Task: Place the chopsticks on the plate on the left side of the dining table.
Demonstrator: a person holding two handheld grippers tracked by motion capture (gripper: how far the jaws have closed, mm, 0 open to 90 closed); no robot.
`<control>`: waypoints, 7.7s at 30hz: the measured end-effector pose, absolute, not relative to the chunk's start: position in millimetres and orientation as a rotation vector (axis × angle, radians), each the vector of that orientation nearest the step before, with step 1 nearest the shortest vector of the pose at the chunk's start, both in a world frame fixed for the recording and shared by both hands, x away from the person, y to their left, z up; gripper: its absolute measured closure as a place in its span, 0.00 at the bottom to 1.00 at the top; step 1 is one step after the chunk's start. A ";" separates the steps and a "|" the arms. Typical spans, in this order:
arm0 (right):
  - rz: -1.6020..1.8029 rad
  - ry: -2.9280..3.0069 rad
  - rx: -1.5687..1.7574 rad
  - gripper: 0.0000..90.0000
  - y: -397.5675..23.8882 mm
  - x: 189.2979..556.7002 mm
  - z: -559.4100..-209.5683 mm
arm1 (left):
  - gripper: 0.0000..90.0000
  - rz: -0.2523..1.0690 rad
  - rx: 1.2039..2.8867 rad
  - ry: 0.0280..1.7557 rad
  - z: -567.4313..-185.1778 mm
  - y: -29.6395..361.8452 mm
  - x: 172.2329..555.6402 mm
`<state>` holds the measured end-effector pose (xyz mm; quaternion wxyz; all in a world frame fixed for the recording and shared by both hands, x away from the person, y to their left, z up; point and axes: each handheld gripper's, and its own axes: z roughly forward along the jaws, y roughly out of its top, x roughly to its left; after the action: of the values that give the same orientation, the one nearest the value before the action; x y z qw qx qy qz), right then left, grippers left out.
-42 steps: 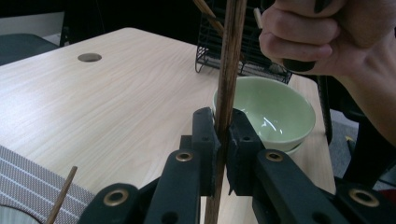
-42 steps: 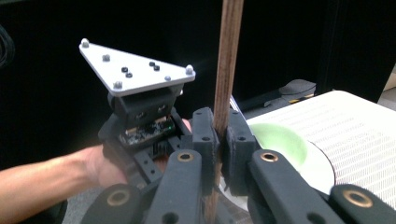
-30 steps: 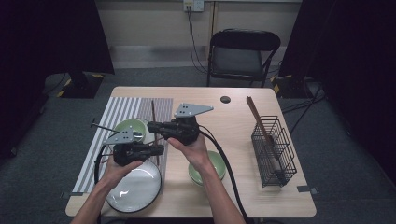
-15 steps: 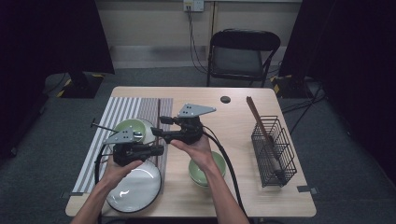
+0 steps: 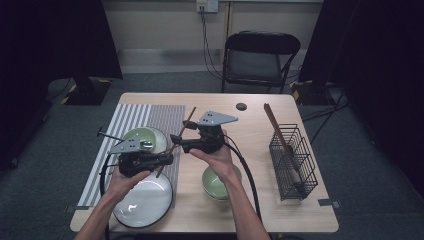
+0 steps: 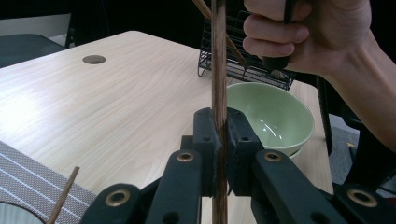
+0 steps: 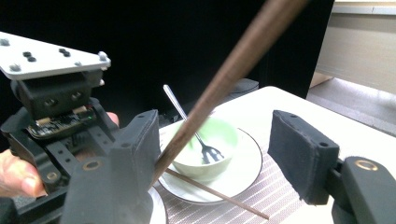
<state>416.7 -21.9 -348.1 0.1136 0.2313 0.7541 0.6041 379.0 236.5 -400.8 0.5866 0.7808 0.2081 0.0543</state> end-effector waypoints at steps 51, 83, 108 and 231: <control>1.538 2.152 0.946 0.22 -92.8 437.5 -373.5 | 0.94 0.162 1.733 0.538 -394.8 261.5 382.2; 1.140 2.241 1.248 0.21 -131.5 482.0 -463.8 | 0.94 0.209 1.920 0.666 -435.9 326.4 376.5; 0.965 2.271 1.279 0.20 -133.5 481.2 -496.4 | 0.94 0.205 1.974 0.764 -464.9 337.9 382.8; 0.970 2.228 1.254 0.18 -131.3 476.3 -501.0 | 0.71 0.241 1.901 0.970 -468.3 364.8 391.0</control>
<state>476.3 -131.3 -501.0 0.2022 0.4491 0.7980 0.3473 391.0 364.8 -468.3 0.4768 0.7780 0.3970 0.0986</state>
